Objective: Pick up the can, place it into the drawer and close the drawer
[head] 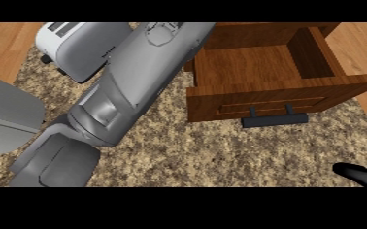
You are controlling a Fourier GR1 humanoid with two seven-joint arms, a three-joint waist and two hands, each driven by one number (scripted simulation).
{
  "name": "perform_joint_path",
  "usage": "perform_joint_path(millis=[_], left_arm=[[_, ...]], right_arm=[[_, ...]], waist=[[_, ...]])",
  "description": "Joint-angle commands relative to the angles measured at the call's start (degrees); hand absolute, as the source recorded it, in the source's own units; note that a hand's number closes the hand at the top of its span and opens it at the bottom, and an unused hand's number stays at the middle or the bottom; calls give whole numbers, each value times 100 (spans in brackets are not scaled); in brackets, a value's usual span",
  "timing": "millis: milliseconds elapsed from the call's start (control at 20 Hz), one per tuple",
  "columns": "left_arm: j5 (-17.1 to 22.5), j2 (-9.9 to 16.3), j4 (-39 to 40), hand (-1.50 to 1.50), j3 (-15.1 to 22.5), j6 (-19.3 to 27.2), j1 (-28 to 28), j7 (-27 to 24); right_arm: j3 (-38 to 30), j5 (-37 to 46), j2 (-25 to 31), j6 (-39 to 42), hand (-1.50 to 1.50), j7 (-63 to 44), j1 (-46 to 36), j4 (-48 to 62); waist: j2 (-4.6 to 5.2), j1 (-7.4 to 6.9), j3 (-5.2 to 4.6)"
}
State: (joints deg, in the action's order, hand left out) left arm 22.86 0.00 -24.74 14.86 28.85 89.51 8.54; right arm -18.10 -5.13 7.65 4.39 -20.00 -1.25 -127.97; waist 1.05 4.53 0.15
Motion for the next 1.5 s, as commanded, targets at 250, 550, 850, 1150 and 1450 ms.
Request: perform_joint_path(millis=[250,550,850,1150,1450], left_arm=[[323,0,485,-150,370,677,243,-334],[534,0,659,-150,449,886,216,-513],[917,0,605,-150,306,951,409,-467],[1203,0,556,-150,244,875,218,-868],[1187,0,763,-150,179,770,381,-982]], right_arm=[[131,26,101,5,-150,-156,-279,105],[129,400,455,202,-150,161,-421,223],[543,1234,756,308,-150,508,-736,269],[1123,2396,1102,349,-150,825,-1180,918],[1889,3763,1051,-31,-150,1049,-1465,1633]], waist=[[29,127,5],[66,169,9],[54,67,1],[101,11,-2],[37,-238,-8]])
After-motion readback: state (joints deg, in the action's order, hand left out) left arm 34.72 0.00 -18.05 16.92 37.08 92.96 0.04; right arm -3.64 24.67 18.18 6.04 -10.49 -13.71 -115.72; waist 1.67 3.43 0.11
